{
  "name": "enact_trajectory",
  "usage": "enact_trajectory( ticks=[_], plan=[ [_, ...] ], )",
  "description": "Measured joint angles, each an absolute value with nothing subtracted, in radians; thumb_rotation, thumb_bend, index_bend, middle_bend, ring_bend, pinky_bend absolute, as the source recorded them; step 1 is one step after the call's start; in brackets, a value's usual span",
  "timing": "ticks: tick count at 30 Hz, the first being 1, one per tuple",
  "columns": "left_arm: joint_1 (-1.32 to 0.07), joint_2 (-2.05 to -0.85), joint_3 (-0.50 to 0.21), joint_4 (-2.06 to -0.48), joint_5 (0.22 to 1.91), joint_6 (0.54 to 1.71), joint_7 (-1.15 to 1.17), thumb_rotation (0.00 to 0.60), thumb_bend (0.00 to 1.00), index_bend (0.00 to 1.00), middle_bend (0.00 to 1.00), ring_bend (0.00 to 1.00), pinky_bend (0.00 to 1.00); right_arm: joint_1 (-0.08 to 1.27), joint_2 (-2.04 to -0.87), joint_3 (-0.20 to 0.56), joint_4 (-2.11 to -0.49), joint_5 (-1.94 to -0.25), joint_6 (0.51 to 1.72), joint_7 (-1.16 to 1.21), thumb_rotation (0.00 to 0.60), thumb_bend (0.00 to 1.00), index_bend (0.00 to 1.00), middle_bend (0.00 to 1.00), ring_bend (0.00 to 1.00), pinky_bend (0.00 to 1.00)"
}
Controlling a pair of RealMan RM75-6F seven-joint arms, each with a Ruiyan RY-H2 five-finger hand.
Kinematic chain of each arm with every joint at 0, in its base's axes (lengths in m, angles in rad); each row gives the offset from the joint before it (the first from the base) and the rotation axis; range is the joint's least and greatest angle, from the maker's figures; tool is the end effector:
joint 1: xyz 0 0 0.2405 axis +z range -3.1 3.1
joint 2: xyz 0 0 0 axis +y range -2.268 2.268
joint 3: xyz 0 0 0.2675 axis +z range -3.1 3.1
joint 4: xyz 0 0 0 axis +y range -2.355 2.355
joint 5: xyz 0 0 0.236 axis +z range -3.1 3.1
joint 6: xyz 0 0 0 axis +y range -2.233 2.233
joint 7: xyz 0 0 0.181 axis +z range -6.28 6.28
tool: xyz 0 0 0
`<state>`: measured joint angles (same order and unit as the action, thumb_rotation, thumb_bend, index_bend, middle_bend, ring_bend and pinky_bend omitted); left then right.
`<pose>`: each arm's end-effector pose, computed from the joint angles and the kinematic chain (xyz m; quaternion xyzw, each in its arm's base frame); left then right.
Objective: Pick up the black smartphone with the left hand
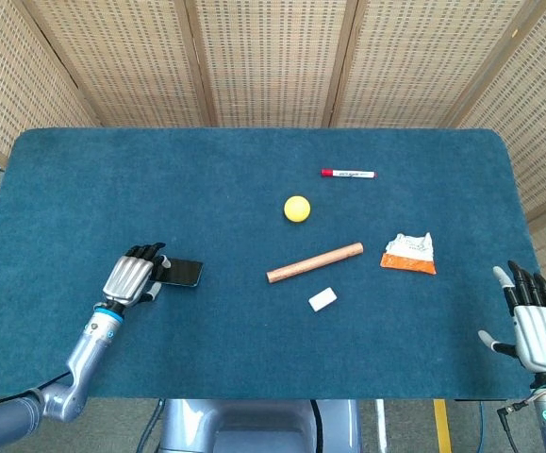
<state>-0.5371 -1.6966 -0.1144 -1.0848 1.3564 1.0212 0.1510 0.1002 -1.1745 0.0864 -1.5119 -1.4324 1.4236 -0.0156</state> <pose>-0.2637 0.3682 -0.0719 -0.7269 -0.3684 -0.3312 0.4757 -0.3563 -0.2360 0.1338 0.5872 -0.3896 0.3594 0.6117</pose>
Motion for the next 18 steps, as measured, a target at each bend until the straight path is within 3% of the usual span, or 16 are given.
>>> enact_trajectory(
  ticks=[14, 16, 18],
  plan=[
    [-0.668, -1.679, -0.251, -1.07, 1.223, 0.928, 0.285, 0.6, 0.44, 0.39, 0.17, 0.19, 0.2, 0.106, -1.19, 0.082, -1.493, -1.421, 1.402, -0.021, 0.6, 0.0, 0.0, 0.0, 0.0, 0.0],
    [-0.697, -1.687, -0.276, -1.045, 1.192, 0.911, 0.312, 0.6, 0.38, 0.35, 0.12, 0.15, 0.19, 0.107, -1.192, 0.082, -1.49, -1.417, 1.397, -0.024, 0.6, 0.0, 0.0, 0.0, 0.0, 0.0],
    [-0.722, -1.698, -0.297, -1.014, 1.162, 0.89, 0.332, 0.6, 0.27, 0.17, 0.02, 0.04, 0.14, 0.108, -1.195, 0.083, -1.485, -1.411, 1.392, -0.025, 0.6, 0.0, 0.0, 0.0, 0.0, 0.0]
  ],
)
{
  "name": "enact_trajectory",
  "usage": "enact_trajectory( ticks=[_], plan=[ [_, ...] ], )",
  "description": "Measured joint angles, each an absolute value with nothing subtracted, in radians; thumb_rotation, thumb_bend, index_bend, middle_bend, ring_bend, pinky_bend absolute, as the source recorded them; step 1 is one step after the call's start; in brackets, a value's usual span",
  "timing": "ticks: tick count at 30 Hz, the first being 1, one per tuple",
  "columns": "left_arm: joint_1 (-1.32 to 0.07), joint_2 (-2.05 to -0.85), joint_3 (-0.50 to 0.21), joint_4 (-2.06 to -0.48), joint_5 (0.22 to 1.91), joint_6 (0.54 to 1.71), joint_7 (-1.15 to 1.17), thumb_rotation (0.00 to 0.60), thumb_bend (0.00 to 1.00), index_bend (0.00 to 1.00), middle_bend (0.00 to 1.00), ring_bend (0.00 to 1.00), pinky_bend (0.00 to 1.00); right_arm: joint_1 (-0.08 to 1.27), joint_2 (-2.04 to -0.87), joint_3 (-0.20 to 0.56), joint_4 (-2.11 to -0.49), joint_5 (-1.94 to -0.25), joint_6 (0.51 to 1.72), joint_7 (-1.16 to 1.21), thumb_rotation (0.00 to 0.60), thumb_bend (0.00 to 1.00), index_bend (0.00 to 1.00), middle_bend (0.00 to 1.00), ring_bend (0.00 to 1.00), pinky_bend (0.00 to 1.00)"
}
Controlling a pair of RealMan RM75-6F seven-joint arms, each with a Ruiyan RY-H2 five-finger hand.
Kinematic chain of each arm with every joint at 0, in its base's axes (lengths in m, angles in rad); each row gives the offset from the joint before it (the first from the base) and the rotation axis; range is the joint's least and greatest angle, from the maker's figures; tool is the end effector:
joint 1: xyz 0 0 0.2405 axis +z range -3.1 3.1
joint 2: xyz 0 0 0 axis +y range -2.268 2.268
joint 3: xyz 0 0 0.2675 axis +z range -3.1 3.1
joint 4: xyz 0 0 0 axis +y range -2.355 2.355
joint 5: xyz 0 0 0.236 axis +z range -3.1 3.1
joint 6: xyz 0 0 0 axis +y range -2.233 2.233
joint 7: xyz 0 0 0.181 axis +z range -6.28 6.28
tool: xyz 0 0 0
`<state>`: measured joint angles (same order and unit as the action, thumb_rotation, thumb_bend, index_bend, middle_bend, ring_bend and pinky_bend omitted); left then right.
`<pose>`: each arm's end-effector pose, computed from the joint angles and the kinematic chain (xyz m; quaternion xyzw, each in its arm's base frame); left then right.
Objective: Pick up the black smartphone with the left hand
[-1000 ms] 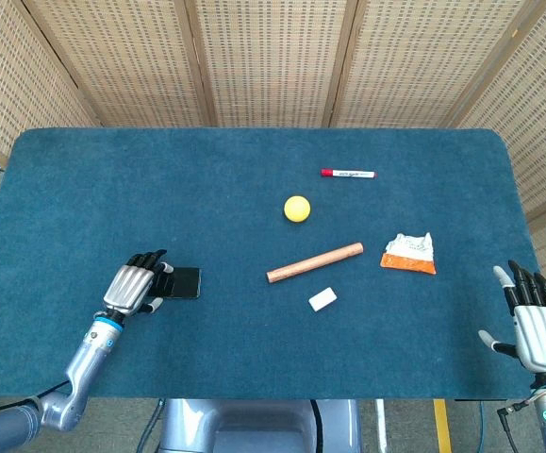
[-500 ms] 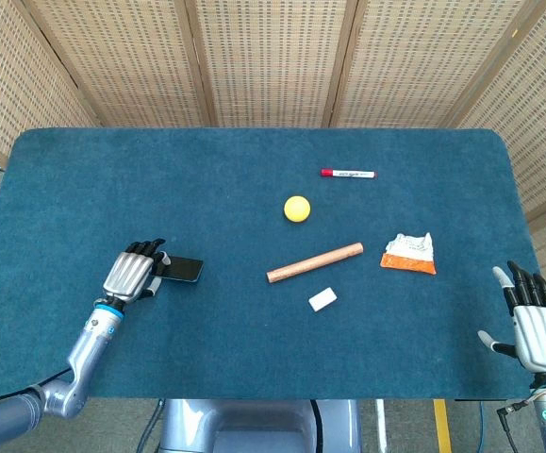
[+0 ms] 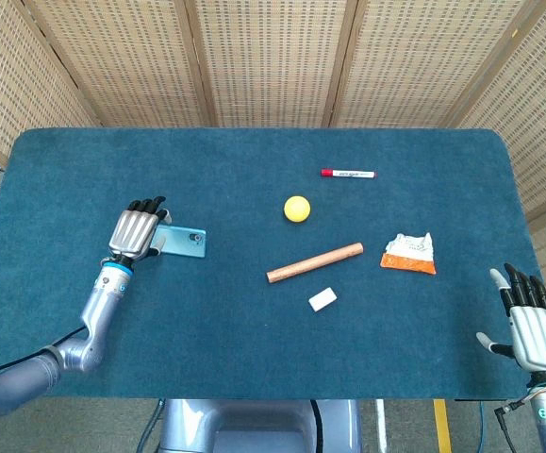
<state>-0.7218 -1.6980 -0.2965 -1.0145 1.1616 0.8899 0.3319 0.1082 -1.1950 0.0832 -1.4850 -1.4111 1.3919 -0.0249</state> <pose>-0.2181 0.4606 -0.0394 -0.7055 -0.3359 -0.3209 0.5352 -0.3644 -0.2380 0.1256 0.5903 -0.3982 0.3434 0.6124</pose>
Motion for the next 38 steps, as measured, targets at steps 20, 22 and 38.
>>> enact_trajectory(
  ticks=[20, 22, 38],
  plan=[
    [-0.583, -1.419, -0.273, -1.332, 1.263, 1.128, 0.155, 0.6, 0.0, 0.0, 0.0, 0.0, 0.0, 0.1, -1.183, 0.086, -1.501, -1.424, 1.419, -0.01, 0.6, 0.0, 0.0, 0.0, 0.0, 0.0],
    [-0.532, -1.361, -0.254, -1.405, 1.271, 1.166, 0.135, 0.6, 0.0, 0.0, 0.0, 0.0, 0.0, 0.098, -1.18, 0.085, -1.51, -1.432, 1.428, -0.014, 0.6, 0.0, 0.0, 0.0, 0.0, 0.0],
    [-0.167, -1.058, -0.042, -1.747, 1.452, 1.499, -0.013, 0.6, 0.0, 0.0, 0.0, 0.0, 0.0, 0.083, -1.154, 0.085, -1.572, -1.48, 1.493, -0.044, 0.6, 0.0, 0.0, 0.0, 0.0, 0.0]
  ],
)
